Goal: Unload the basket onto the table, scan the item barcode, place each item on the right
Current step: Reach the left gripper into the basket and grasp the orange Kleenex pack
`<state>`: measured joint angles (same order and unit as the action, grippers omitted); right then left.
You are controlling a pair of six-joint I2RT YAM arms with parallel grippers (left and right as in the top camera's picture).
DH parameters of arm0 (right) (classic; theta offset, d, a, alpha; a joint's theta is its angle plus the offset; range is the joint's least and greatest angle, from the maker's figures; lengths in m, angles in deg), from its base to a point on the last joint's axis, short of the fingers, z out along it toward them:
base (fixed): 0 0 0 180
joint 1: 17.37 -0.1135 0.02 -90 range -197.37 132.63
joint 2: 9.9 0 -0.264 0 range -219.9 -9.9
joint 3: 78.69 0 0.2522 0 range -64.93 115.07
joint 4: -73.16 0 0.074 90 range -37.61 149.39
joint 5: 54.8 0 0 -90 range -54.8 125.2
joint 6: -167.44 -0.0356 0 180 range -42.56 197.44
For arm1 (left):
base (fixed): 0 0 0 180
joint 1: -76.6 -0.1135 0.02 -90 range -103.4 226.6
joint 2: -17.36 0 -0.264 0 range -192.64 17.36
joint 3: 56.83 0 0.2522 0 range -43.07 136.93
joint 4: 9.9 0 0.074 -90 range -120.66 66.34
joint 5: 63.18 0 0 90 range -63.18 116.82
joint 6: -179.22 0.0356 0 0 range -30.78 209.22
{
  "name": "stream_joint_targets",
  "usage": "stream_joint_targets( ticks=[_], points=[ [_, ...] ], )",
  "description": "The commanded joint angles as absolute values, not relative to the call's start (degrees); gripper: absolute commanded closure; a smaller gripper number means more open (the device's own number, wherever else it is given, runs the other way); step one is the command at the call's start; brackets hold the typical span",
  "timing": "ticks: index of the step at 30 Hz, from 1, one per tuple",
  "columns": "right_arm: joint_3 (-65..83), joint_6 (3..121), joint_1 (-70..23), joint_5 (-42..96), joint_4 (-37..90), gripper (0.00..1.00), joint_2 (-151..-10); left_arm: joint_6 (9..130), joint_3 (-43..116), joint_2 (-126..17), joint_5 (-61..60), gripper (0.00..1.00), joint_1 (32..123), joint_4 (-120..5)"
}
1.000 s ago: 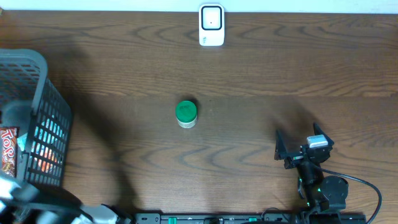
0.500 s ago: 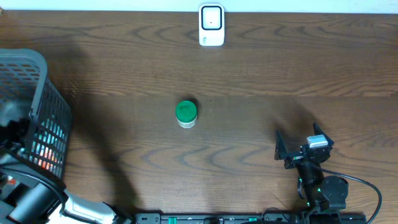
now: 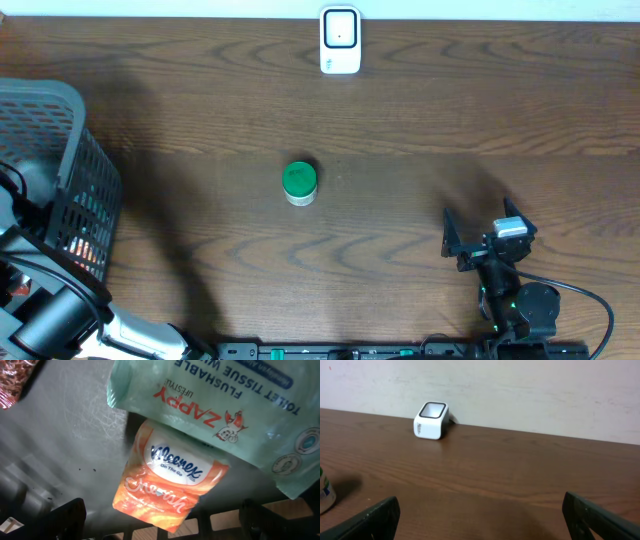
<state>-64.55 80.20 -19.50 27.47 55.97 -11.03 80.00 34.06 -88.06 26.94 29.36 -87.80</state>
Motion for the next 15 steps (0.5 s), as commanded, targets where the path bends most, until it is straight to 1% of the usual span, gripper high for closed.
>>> stream_joint_targets(
  ticks=[1,10,11,12,13,15],
  points=[
    [-64.62,80.73,-19.98,27.65,55.73,0.01,-11.05,79.24,32.02,-87.58,27.95,0.02,29.27,-88.0],
    [-64.62,80.73,-19.98,27.65,55.73,0.01,-11.05,76.86,25.01,-87.58,27.95,0.02,29.27,-82.88],
    [-64.62,80.73,-19.98,27.65,55.73,0.01,-11.05,76.66,24.57,-87.58,27.95,0.06,29.27,-82.44],
    [-64.62,80.73,-19.98,27.65,55.73,0.01,-11.05,76.42,24.0,-87.58,27.95,0.16,29.27,-81.96],
    [-64.62,80.73,-19.98,27.65,55.73,0.01,-11.05,76.42,23.85,-87.58,27.93,0.21,29.27,-81.81],
    [-64.62,80.73,-19.98,27.65,55.73,0.01,-11.05,76.44,23.85,-87.58,27.93,0.27,29.27,-81.81]
  ],
)
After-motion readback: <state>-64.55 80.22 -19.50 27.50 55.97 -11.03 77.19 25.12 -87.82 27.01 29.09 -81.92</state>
